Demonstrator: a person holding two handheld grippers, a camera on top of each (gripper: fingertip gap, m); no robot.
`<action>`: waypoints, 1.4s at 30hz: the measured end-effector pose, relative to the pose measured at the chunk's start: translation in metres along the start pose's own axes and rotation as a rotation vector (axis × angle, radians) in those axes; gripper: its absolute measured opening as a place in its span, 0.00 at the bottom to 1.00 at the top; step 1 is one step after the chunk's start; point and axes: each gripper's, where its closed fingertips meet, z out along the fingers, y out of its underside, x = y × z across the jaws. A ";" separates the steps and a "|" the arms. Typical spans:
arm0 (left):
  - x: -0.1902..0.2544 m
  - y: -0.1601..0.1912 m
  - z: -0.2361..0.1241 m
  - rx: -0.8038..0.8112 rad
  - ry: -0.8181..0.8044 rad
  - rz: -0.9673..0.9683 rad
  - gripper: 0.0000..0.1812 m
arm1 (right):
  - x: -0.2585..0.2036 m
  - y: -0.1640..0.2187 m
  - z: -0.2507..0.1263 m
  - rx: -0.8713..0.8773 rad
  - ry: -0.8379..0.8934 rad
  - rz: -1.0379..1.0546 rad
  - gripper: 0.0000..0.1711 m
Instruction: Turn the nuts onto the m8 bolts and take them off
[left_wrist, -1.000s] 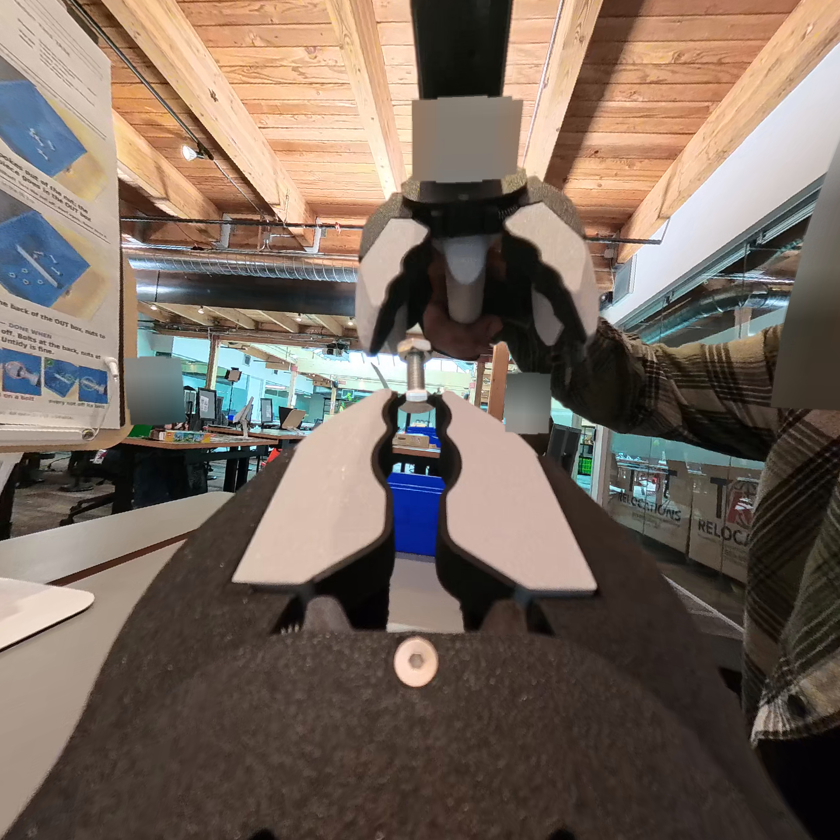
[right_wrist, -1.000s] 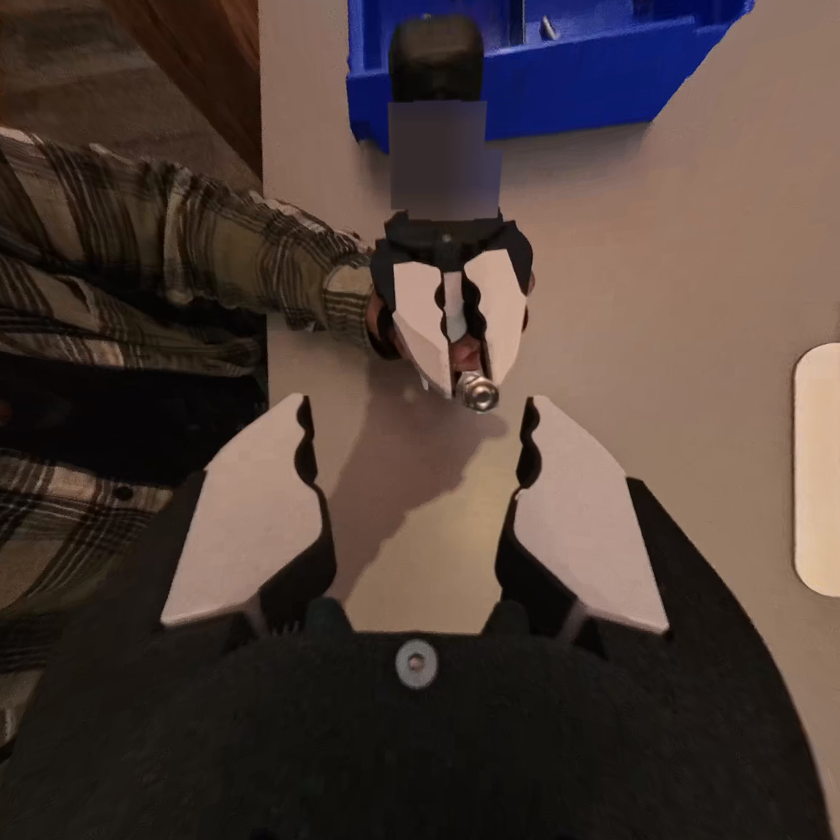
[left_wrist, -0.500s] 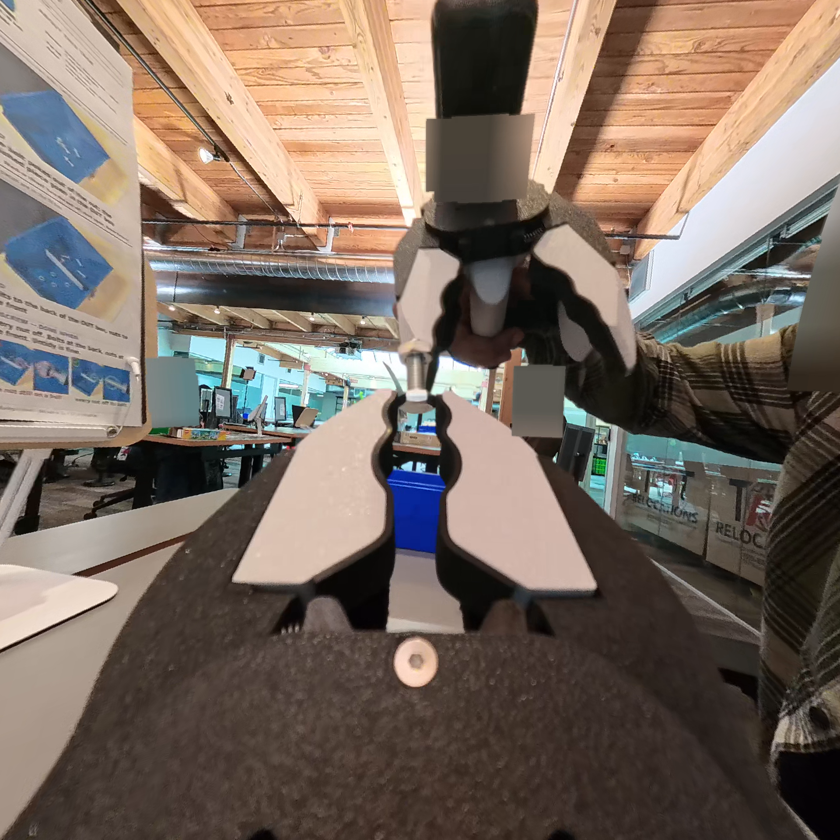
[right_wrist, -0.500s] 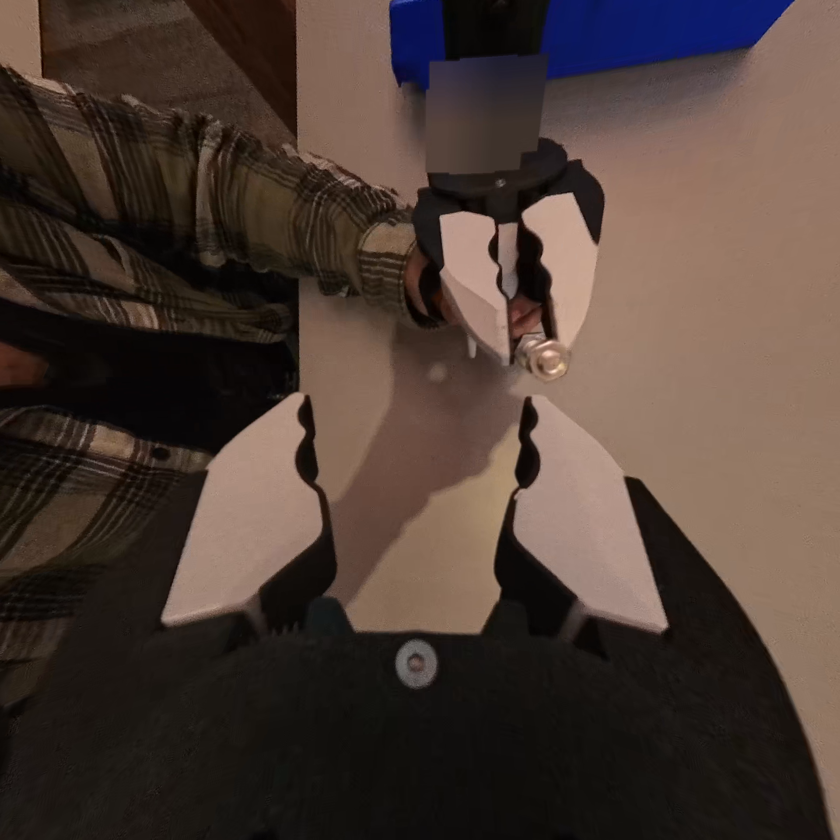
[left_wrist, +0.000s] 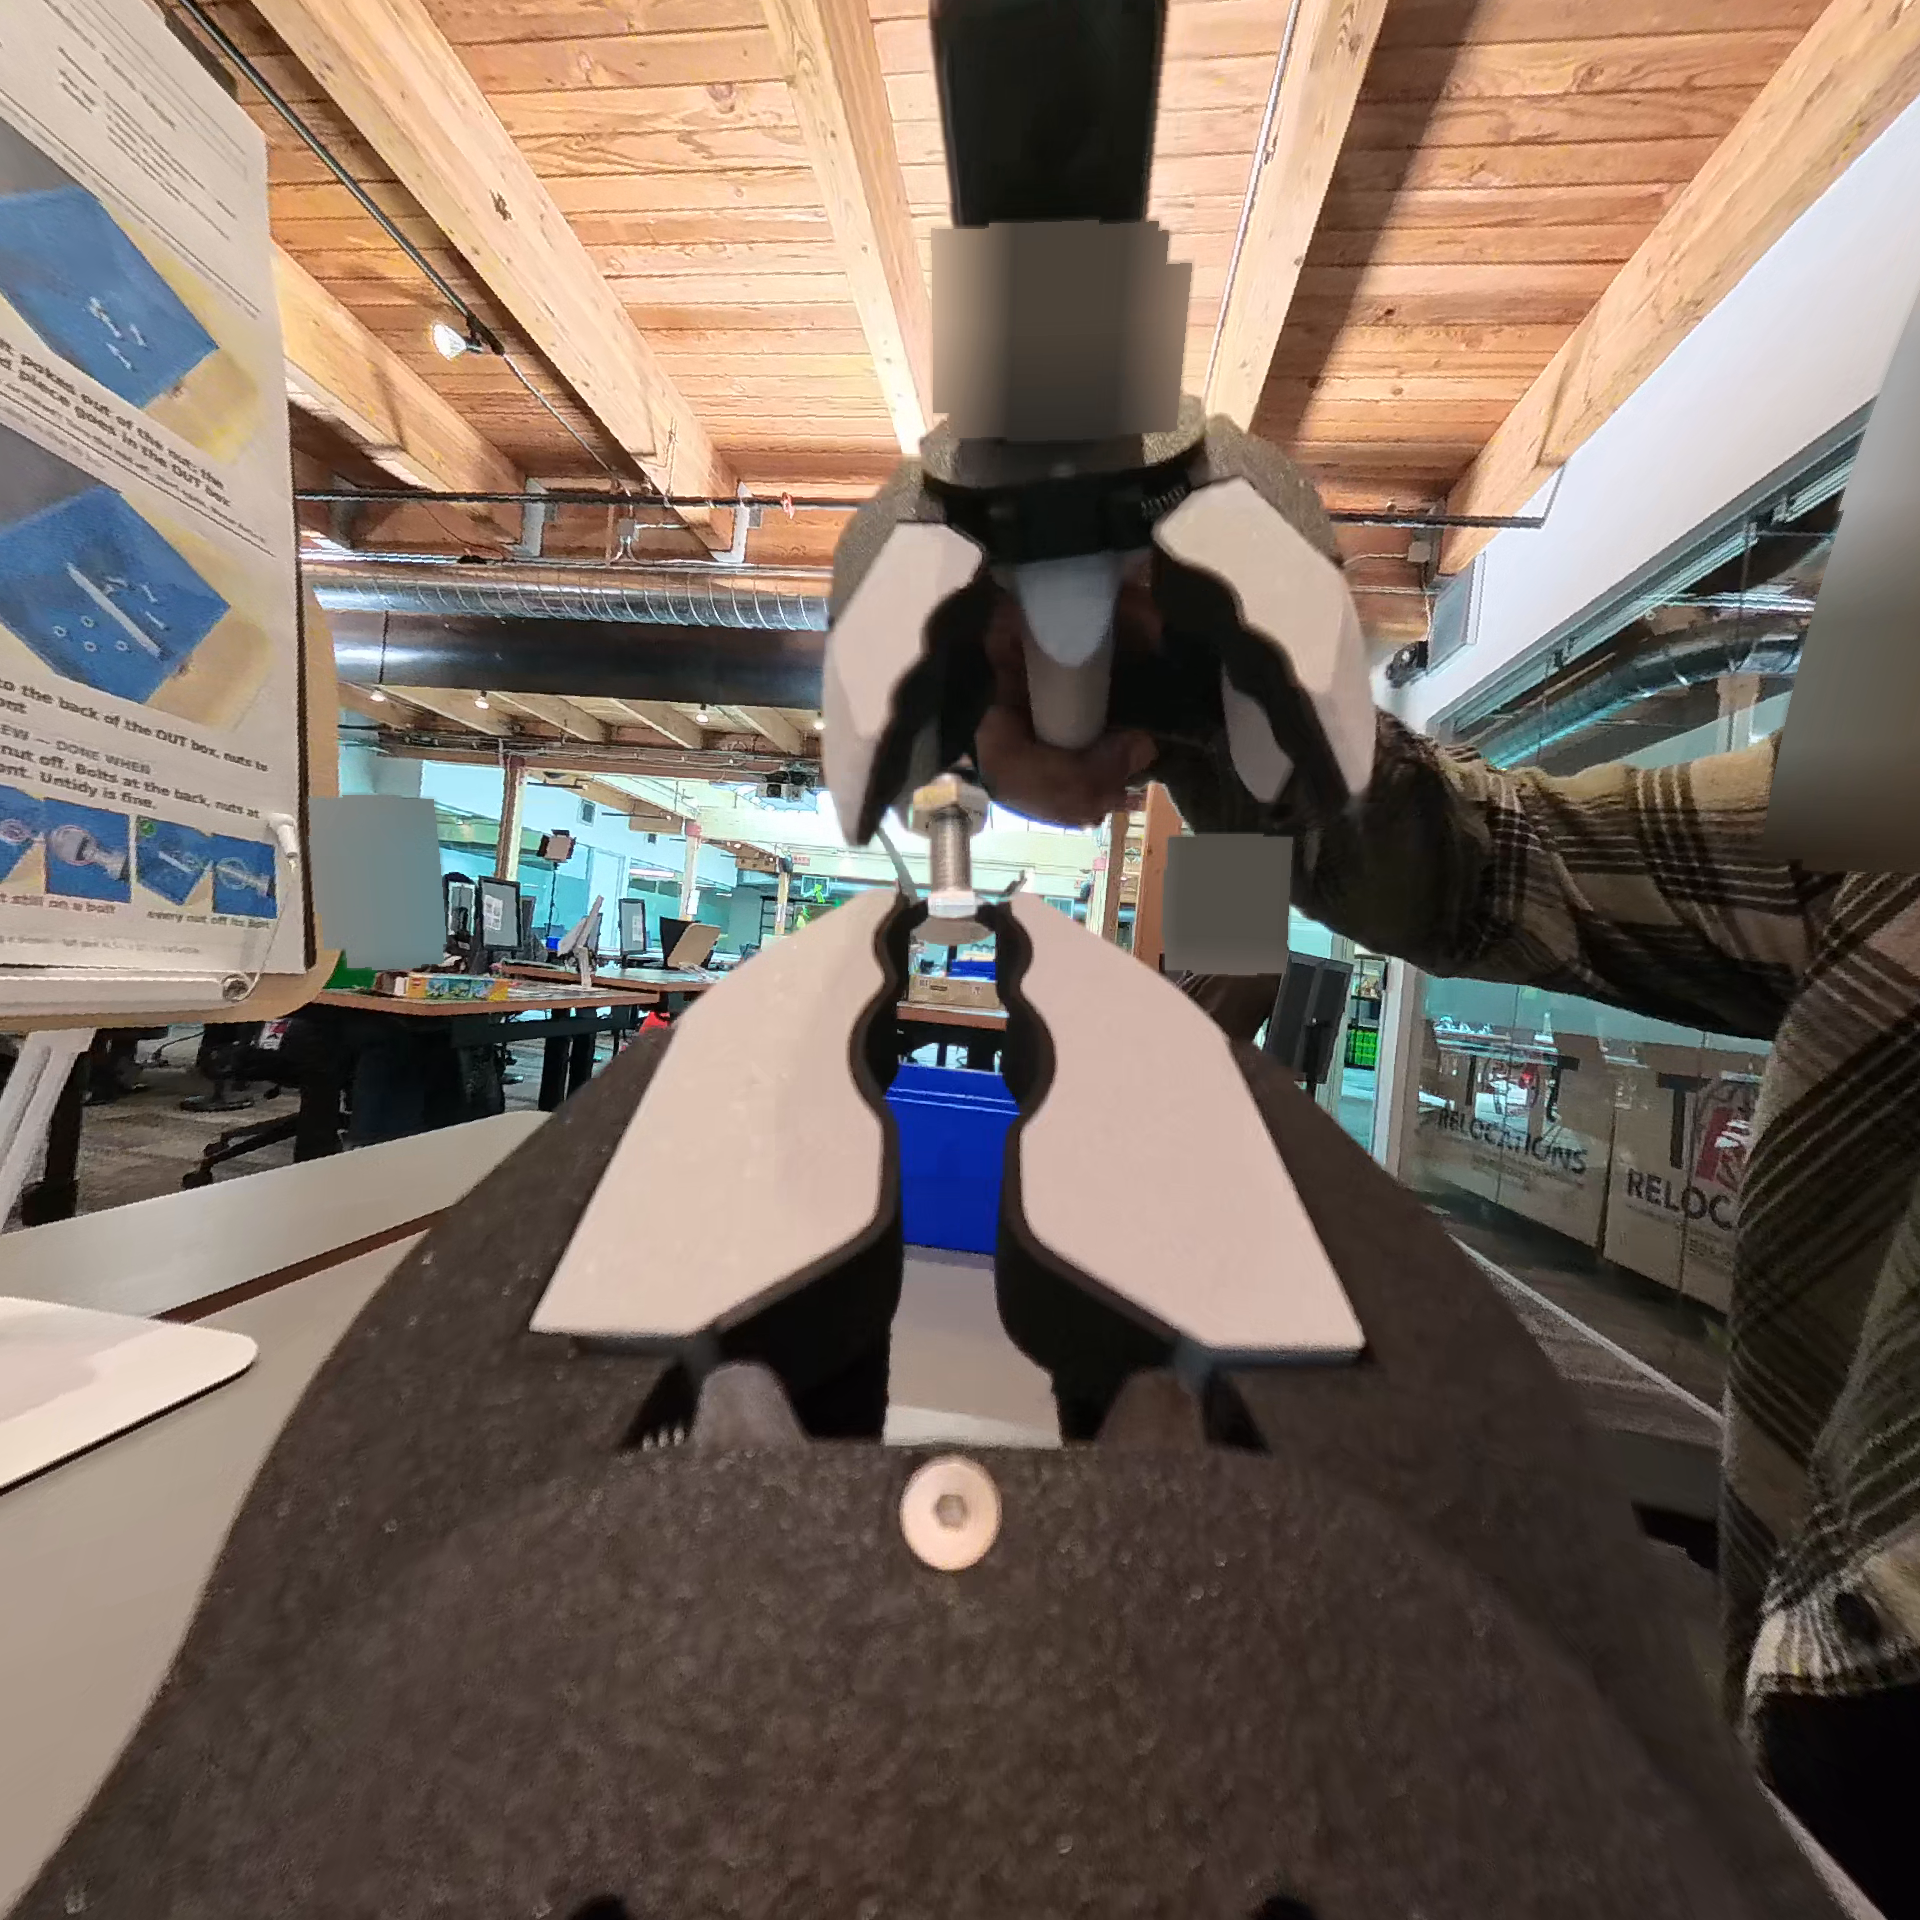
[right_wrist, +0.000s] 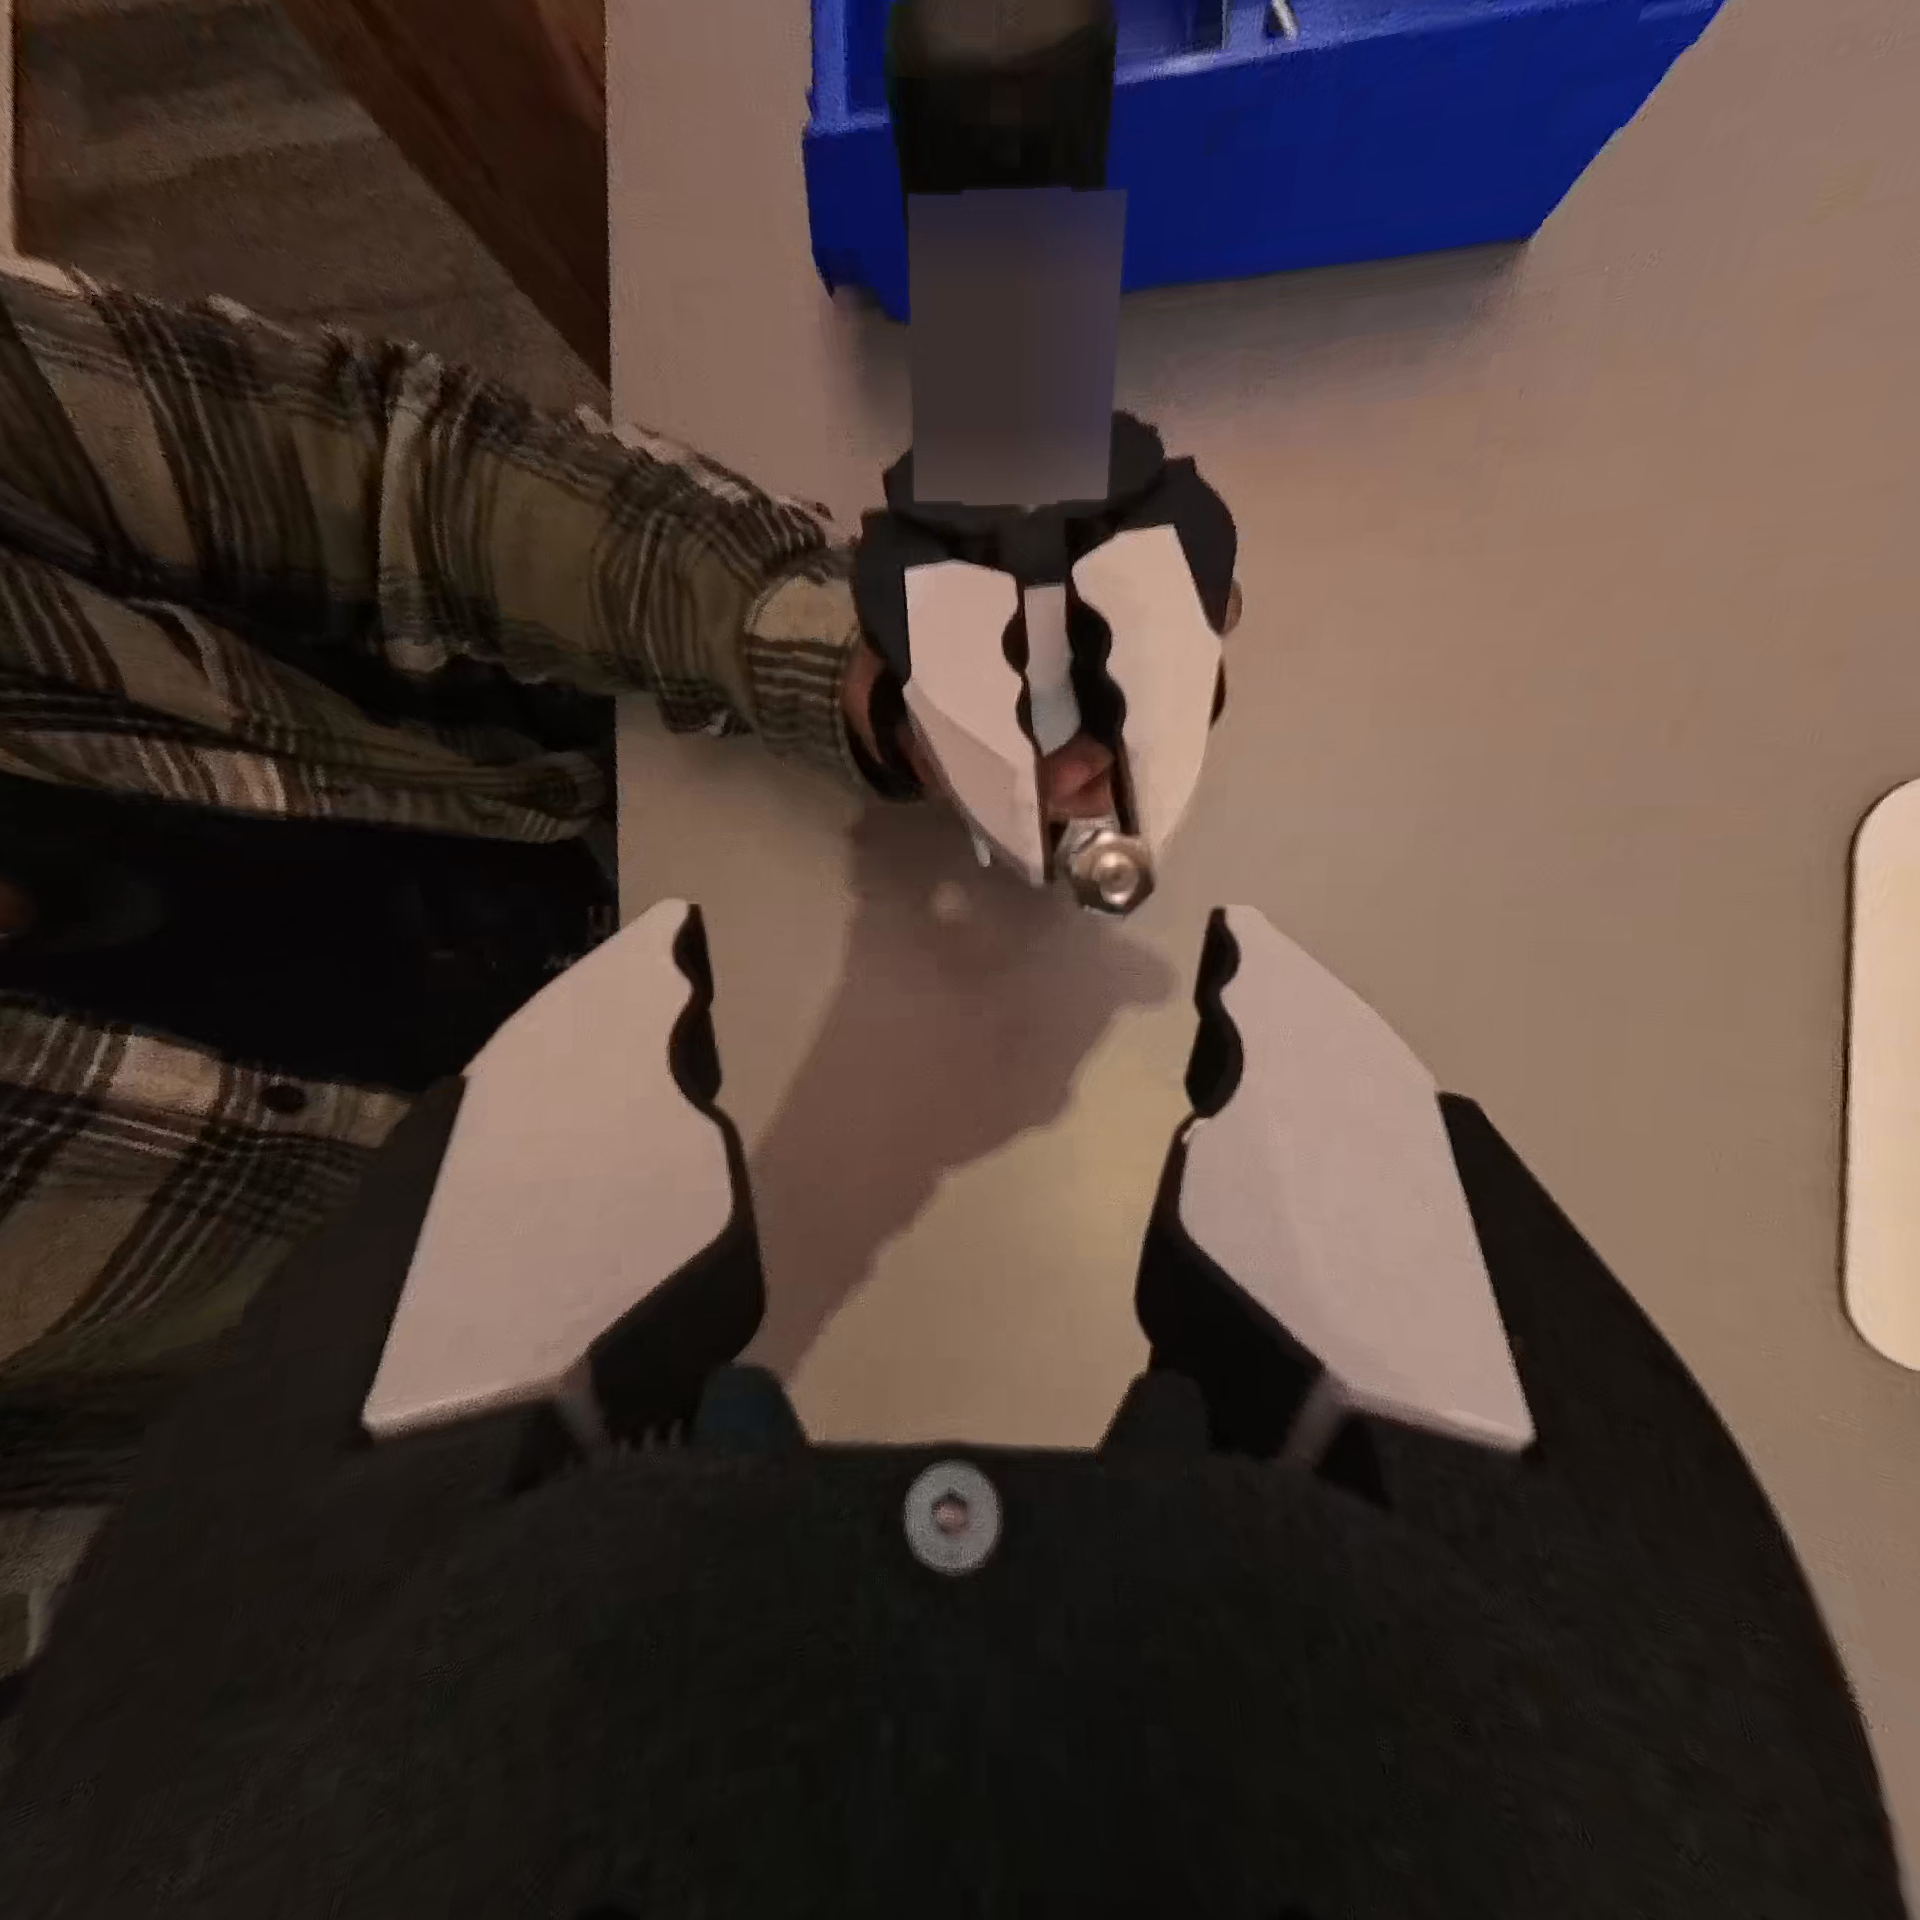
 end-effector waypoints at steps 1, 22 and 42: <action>0.000 0.001 0.001 -0.001 0.000 0.002 0.08 | -0.002 -0.006 0.000 0.036 -0.021 0.002 0.52; 0.000 0.000 0.000 0.001 -0.003 0.001 0.08 | -0.009 -0.003 0.008 0.008 -0.053 0.008 0.53; -0.003 0.001 -0.001 -0.008 -0.023 0.013 0.08 | -0.010 0.009 0.012 -0.068 -0.056 0.006 0.52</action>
